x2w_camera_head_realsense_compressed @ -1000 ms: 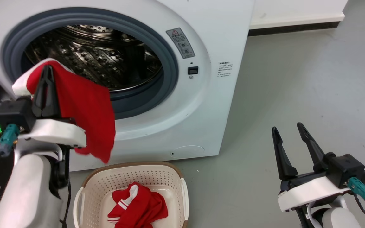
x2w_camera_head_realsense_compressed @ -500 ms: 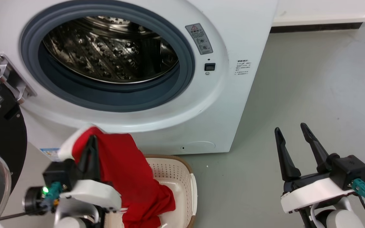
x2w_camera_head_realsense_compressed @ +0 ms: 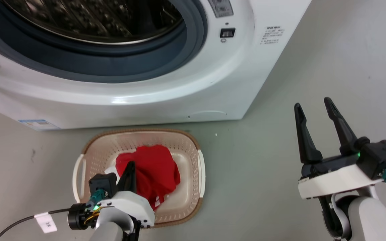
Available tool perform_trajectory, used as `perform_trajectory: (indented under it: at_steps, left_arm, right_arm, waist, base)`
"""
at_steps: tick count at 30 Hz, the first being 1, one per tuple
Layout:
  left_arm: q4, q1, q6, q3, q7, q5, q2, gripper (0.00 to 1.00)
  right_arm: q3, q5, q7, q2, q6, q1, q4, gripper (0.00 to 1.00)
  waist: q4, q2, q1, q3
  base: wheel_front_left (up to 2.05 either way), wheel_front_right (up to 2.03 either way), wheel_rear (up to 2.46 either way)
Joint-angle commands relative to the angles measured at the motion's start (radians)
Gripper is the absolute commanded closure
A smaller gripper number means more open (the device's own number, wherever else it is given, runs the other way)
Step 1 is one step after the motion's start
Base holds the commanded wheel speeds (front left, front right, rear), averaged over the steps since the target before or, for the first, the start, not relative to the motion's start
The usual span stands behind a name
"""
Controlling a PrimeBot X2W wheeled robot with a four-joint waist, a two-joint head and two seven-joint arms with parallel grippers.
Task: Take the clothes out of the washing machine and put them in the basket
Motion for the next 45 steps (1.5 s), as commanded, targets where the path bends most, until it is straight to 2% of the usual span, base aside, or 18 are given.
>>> perform_trajectory:
  at_steps: [1, 7, 9, 14, 21, 28, 29, 30, 31, 38, 45]
  left_arm:
    - [0.038, -0.035, -0.006, 0.0, -0.012, 0.004, -0.007, 1.0]
    - [0.199, -0.134, -0.019, 0.018, -0.023, -0.008, -0.022, 1.0]
    - [0.291, -0.187, -0.029, 0.028, -0.027, -0.006, -0.026, 1.0]
    - [0.402, -0.245, -0.028, 0.058, -0.026, 0.004, -0.022, 1.0]
    - [0.522, -0.298, -0.027, 0.095, -0.027, -0.002, -0.035, 1.0]
    - [0.584, -0.32, -0.037, 0.103, -0.027, 0.005, -0.043, 1.0]
    - [0.588, -0.319, -0.038, 0.104, -0.027, 0.006, -0.044, 0.85]
    - [0.592, -0.316, -0.038, 0.104, -0.027, 0.007, -0.046, 0.5]
    - [0.595, -0.311, -0.038, 0.1, -0.027, 0.011, -0.048, 0.0]
    - [0.569, -0.265, -0.067, 0.097, -0.027, 0.007, -0.057, 0.0]
    - [0.438, -0.189, -0.083, 0.087, -0.027, -0.008, -0.059, 0.0]
  right_arm:
    - [0.006, 0.003, -0.008, -0.001, -0.001, -0.027, -0.003, 0.0]
    - [0.013, 0.02, -0.026, -0.014, -0.001, -0.072, 0.0, 0.0]
    - [0.021, 0.033, -0.037, -0.022, -0.001, -0.093, 0.008, 0.0]
    - [0.041, 0.047, -0.058, -0.031, -0.001, -0.133, 0.026, 0.0]
    - [0.058, 0.056, -0.075, -0.044, -0.001, -0.166, 0.05, 0.0]
    - [0.067, 0.059, -0.088, -0.049, -0.001, -0.18, 0.073, 0.0]
    - [0.065, 0.057, -0.088, -0.049, -0.001, -0.177, 0.077, 0.0]
    - [0.065, 0.056, -0.089, -0.049, -0.001, -0.172, 0.081, 0.0]
    - [0.063, 0.054, -0.089, -0.05, -0.001, -0.165, 0.085, 0.0]
    - [0.05, 0.038, -0.079, -0.053, -0.001, -0.114, 0.104, 0.0]
    - [0.025, 0.015, -0.056, -0.042, -0.001, -0.054, 0.108, 0.0]
  waist:
    - [-0.03, 0.0, -0.0001, 0.076]
    - [-0.06, 0.0, -0.0001, 0.176]
    - [-0.074, 0.0, -0.0001, 0.227]
    - [-0.092, 0.0, -0.0001, 0.294]
    - [-0.084, 0.0, -0.0001, 0.339]
    - [-0.067, 0.0, -0.0001, 0.327]
    - [-0.062, 0.0, -0.0001, 0.318]
    - [-0.056, 0.0, -0.0001, 0.308]
    - [-0.049, 0.0, -0.0001, 0.295]
    - [0.003, 0.0, -0.0001, 0.171]
    - [0.049, 0.0, -0.0001, 0.021]
  base:
    - [0.0, 0.0, 0.0]
    - [0.0, 0.0, 0.0]
    - [0.0, 0.0, 0.0]
    - [0.0, 0.0, 0.0]
    - [0.0, 0.0, 0.0]
    - [0.0, 0.0, 0.0]
    - [0.0, 0.0, 0.0]
    - [0.0, 0.0, 0.0]
    - [0.0, 0.0, 0.0]
    - [0.0, 0.0, 0.0]
    - [0.0, 0.0, 0.0]
